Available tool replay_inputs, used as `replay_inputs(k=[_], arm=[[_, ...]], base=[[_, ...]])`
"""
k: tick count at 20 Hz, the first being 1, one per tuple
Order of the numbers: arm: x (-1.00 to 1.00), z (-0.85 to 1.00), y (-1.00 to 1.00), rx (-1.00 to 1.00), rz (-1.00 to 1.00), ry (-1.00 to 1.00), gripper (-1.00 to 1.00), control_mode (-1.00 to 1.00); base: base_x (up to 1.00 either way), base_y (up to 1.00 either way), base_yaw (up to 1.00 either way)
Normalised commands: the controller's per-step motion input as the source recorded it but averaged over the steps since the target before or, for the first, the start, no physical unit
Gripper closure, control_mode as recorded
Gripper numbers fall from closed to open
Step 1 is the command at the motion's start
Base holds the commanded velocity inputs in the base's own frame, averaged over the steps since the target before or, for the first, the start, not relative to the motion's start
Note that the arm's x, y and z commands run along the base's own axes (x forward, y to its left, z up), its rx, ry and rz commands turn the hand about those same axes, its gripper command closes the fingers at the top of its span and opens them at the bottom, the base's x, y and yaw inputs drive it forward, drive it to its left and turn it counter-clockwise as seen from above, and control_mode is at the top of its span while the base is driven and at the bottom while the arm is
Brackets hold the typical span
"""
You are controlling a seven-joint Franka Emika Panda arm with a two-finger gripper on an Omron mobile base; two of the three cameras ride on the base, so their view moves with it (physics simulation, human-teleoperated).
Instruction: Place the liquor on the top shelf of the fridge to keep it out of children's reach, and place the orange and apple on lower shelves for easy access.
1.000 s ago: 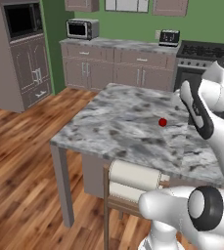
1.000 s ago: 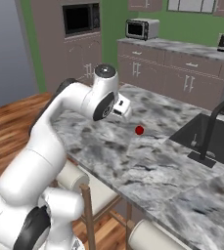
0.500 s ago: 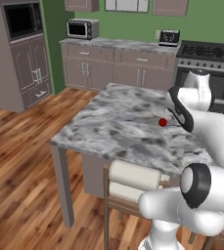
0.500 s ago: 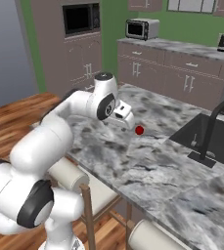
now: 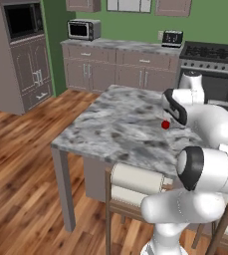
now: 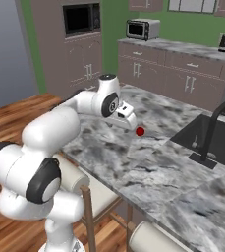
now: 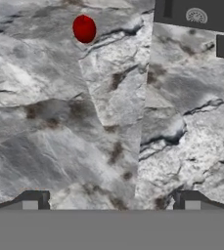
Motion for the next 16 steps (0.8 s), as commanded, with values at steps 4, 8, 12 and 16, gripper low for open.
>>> replay_inputs(k=[4, 8, 12, 16], arm=[[0.31, -0.08, -0.17, 0.06, -0.02, 0.04, -1.00, -1.00], [0.36, -0.11, -0.19, 0.08, -0.03, 0.01, -1.00, -1.00], [0.40, -0.11, -0.26, 0.11, -0.04, 0.01, -1.00, -1.00], [0.42, -0.12, -0.22, 0.11, -0.03, 0.00, -1.00, -1.00]], base=[[0.00, 0.00, 0.00], [0.00, 0.00, 0.00], [0.00, 0.00, 0.00], [0.00, 0.00, 0.00]])
